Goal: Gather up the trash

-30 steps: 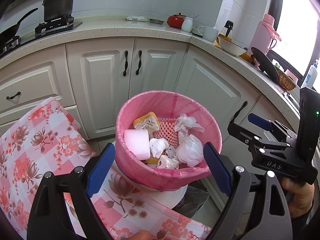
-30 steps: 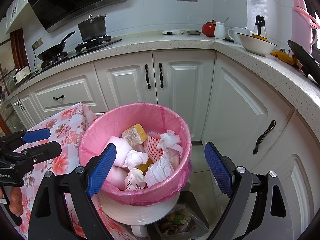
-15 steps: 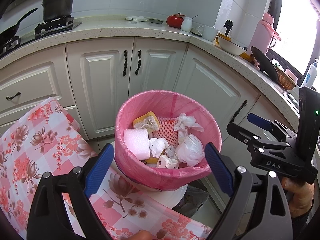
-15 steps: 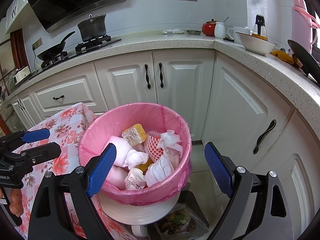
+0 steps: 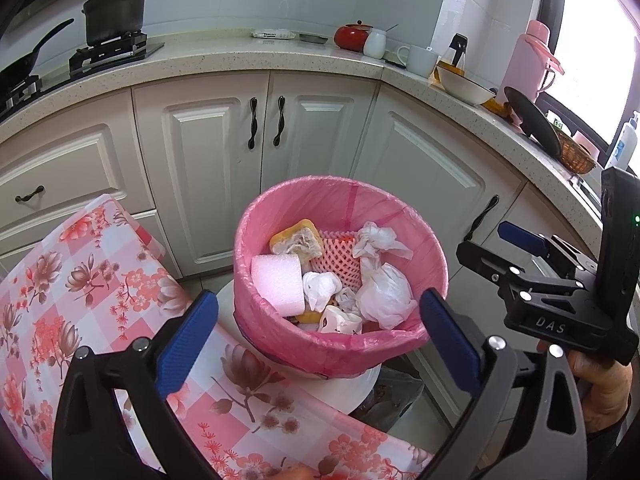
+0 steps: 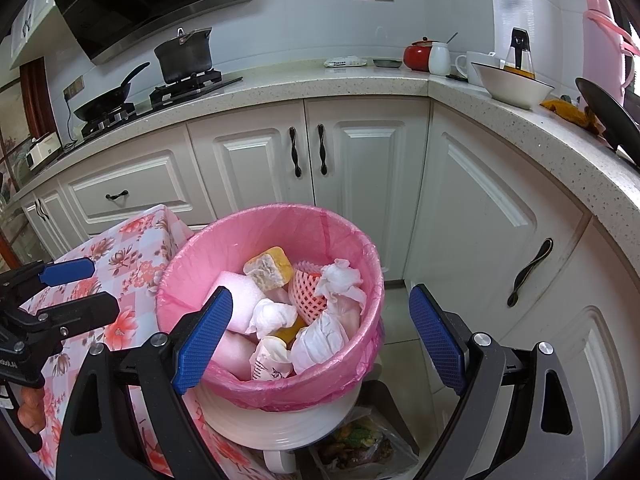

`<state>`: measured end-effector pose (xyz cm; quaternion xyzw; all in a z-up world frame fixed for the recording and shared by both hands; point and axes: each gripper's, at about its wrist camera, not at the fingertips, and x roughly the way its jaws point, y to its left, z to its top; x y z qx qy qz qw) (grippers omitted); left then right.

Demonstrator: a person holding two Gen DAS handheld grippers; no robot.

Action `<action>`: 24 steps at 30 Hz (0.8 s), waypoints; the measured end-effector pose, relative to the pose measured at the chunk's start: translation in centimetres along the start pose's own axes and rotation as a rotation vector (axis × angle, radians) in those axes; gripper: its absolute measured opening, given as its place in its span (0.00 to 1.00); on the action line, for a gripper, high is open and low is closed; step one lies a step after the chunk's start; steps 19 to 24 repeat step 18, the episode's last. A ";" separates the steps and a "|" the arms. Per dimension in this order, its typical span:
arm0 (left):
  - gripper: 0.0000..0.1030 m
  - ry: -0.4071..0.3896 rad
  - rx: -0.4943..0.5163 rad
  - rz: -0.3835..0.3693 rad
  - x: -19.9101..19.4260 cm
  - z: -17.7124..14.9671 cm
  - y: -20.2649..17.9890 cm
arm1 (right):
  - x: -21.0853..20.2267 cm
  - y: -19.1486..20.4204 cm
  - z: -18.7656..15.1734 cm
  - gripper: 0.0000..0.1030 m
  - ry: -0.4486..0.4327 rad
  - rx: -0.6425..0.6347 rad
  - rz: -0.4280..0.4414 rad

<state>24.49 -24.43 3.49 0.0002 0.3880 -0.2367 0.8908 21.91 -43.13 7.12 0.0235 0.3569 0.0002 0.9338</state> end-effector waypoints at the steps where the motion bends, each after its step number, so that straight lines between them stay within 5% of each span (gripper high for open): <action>1: 0.95 0.002 0.001 -0.002 0.0 0.0 0.0 | 0.0 0.0 0.0 0.82 0.000 0.000 0.000; 24: 0.95 -0.008 0.003 0.025 -0.4 0.1 0.0 | 0.1 0.0 0.0 0.82 0.002 0.002 -0.004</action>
